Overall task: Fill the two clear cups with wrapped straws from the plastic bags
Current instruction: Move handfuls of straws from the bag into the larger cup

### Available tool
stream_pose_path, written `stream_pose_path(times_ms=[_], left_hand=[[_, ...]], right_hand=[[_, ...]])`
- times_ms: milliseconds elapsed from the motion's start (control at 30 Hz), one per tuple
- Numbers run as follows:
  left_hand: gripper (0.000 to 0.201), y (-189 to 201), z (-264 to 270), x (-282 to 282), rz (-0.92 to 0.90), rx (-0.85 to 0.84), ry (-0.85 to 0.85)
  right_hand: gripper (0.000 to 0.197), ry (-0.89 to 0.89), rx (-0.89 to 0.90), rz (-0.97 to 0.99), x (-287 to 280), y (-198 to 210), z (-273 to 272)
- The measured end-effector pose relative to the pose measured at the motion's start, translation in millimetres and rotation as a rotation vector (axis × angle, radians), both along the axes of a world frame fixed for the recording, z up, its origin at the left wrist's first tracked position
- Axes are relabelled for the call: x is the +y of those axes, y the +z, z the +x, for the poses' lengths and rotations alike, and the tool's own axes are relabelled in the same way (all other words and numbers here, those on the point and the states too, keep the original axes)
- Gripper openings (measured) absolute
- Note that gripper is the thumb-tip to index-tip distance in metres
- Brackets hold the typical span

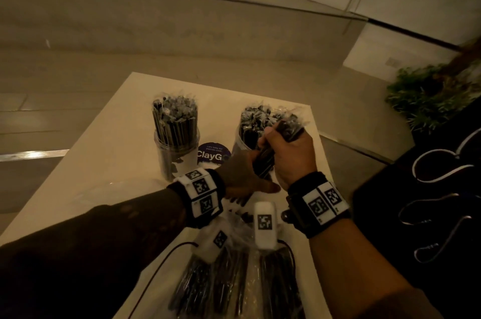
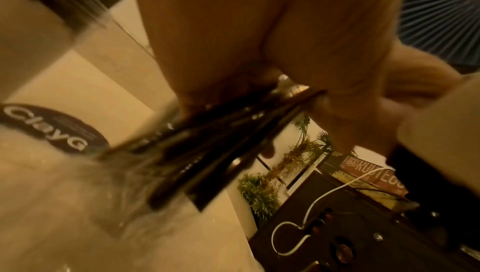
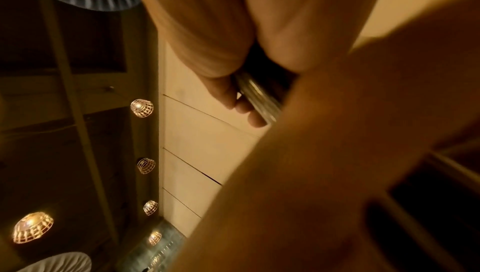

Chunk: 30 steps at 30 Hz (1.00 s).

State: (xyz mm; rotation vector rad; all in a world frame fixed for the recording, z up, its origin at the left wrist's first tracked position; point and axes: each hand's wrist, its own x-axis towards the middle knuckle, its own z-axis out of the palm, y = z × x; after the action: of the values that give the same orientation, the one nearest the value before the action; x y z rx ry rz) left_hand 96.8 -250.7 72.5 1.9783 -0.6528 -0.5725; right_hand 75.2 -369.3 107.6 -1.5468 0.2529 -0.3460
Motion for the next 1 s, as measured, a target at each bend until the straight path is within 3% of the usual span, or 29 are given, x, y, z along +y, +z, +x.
stream_pose_path(times_ms=[100, 233, 333, 400, 500, 600, 700, 767, 833, 867, 933, 1000], left_hand=[[0.028, -3.8, -2.2, -7.4, -0.043, 0.052, 0.09], [0.036, -2.6, -5.2, -4.2, -0.03, 0.066, 0.095], [0.023, 2.9, -8.2, -7.9, -0.007, 0.063, 0.074], [0.019, 3.6, -10.8, -11.9, -0.028, 0.074, 0.077], [0.02, 6.3, -15.5, -15.8, -0.015, 0.027, 0.072], [0.027, 6.9, -20.1, -20.4, 0.001, 0.048, 0.037], [0.026, 6.2, -19.8, -23.2, 0.007, -0.021, 0.033], [0.03, 7.7, -20.6, -26.1, -0.06, -0.132, -0.006], [0.055, 7.4, -20.3, -29.1, -0.144, -0.281, -0.069], [0.066, 7.3, -19.6, -28.3, -0.159, -0.344, -0.081], [0.068, 6.1, -15.0, -20.5, -0.124, -0.491, -0.016], [0.068, 4.0, -7.0, -9.2, 0.056, -0.681, 0.099]], right_hand=[[0.027, -0.031, -0.019, -0.106, -2.4, 11.9, -4.7], [0.042, -0.154, -0.238, -0.363, -28.2, 43.8, -11.8], [0.047, 0.101, -0.153, -0.619, -29.8, 44.2, -13.9], [0.044, 0.181, -0.186, -0.707, -30.1, 39.4, -16.4], [0.042, 0.069, -0.246, -0.67, -34.2, 37.3, -15.5], [0.045, 0.103, -0.208, -0.617, -31.0, 33.7, -20.3], [0.04, -0.071, -0.184, -0.302, -28.3, 23.9, -29.3], [0.03, -0.053, -0.068, -0.06, -20.9, 10.4, -34.3], [0.006, -0.044, 0.029, -0.033, -8.8, 5.4, -39.2], [0.005, -0.071, 0.026, -0.063, -6.8, 6.2, -38.3], [0.01, -0.155, -0.063, -0.065, -10.5, 20.2, -33.1], [0.019, -0.243, -0.168, -0.062, -23.0, 39.5, -21.7]])
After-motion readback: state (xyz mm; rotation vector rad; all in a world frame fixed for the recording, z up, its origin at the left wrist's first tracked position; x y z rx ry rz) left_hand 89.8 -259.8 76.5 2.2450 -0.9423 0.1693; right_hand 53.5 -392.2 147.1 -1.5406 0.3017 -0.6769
